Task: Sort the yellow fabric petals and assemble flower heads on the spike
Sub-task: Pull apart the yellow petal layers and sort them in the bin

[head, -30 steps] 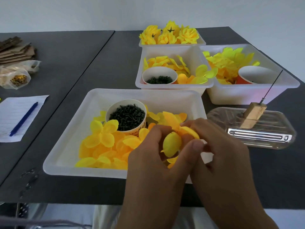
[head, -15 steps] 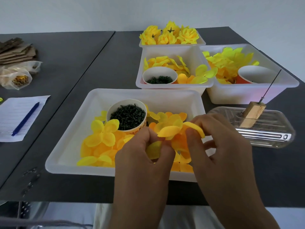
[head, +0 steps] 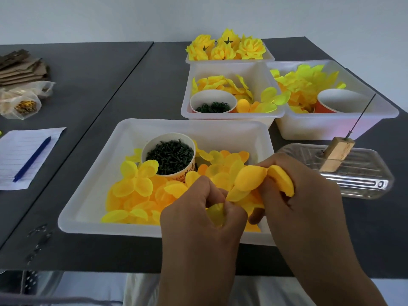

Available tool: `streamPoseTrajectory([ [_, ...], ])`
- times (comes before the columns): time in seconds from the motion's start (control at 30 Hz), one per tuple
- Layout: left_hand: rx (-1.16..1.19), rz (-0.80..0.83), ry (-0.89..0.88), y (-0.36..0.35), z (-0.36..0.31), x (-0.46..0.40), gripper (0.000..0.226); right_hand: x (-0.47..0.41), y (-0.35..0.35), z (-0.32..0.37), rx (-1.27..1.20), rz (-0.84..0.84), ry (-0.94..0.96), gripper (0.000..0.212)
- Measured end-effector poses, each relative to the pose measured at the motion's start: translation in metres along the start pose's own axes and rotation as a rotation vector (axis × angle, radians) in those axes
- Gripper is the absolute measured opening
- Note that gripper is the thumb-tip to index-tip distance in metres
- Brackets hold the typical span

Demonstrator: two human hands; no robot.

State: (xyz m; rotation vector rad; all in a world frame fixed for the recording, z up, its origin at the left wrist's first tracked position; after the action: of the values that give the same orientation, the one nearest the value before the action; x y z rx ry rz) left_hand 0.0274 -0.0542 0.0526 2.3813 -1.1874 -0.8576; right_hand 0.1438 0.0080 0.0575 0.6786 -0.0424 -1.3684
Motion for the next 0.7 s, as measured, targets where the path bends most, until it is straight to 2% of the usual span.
streamPoseTrajectory([
  [0.1, 0.004, 0.006, 0.007, 0.001, 0.001, 0.000, 0.022, -0.002, 0.004, -0.003, -0.012, -0.017, -0.034, 0.016],
  [0.23, -0.001, 0.041, 0.013, 0.003, 0.002, 0.000, 0.021, -0.004, 0.007, -0.001, 0.022, -0.054, 0.015, 0.021],
  [0.3, -0.005, 0.069, 0.013, 0.004, 0.003, 0.000, 0.024, -0.007, 0.008, 0.001, 0.033, -0.036, 0.010, 0.031],
  [0.43, -0.066, 0.166, -0.031, 0.005, -0.001, -0.002, 0.025, -0.010, 0.006, 0.002, 0.171, 0.015, 0.034, 0.012],
  [0.57, -0.078, 0.141, 0.018, 0.005, 0.001, -0.006, 0.021, -0.005, 0.001, 0.006, 0.175, 0.077, 0.036, 0.016],
  [0.7, -0.125, 0.150, -0.005, 0.004, 0.003, -0.007, 0.046, 0.000, -0.004, 0.002, 0.121, 0.081, 0.026, 0.021],
])
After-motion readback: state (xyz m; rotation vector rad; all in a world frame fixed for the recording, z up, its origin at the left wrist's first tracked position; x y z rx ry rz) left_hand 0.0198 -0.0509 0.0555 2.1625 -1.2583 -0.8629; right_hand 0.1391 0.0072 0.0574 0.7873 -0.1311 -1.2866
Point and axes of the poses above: each hand's wrist, its own x-axis away from the middle knuckle, its own y-axis out of the back of the hand, z = x × y, the point moved 2 cm from there along -x, towards the middle knuckle, and after that the axes turned 5 degrees about -x, right-handed, at the moved point
